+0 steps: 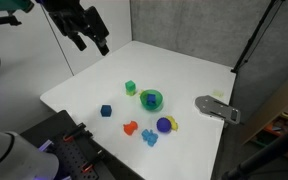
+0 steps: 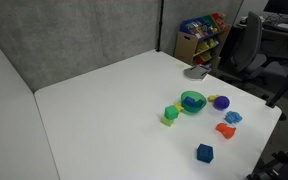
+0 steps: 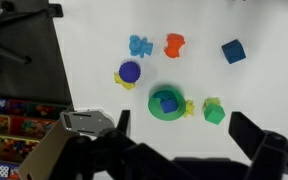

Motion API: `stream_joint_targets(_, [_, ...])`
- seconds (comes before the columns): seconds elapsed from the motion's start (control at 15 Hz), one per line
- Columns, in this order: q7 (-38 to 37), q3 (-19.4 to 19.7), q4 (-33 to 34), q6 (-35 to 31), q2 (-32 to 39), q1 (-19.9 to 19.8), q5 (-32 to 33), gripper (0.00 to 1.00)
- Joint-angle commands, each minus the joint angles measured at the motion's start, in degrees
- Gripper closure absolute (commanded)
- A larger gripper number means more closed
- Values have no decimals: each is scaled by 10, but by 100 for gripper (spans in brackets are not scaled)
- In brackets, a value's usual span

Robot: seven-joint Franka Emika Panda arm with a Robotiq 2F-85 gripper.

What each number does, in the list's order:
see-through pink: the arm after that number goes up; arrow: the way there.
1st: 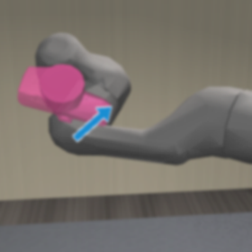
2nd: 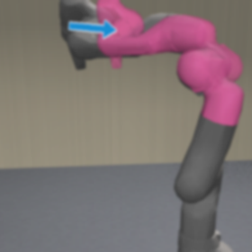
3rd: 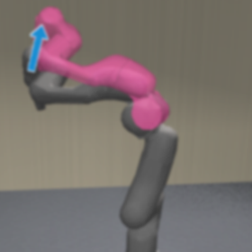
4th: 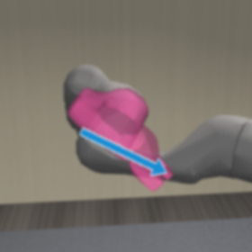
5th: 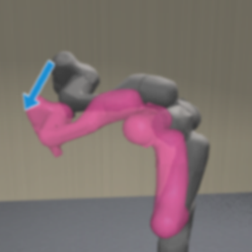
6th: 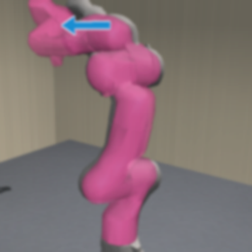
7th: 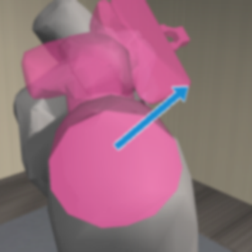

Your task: Put the blue toy in the green bowl

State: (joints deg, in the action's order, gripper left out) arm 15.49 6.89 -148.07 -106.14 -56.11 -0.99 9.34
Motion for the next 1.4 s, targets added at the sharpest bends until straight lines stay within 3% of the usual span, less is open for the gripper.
stream_joint_targets(0.0, [-8,-2,20,-16,41,13,-4,0])
stream_joint_targets(0.73, [-27,16,57,-101,234,4,-30,0])
stream_joint_targets(1.33, [-32,25,24,-177,355,-9,-90,0])
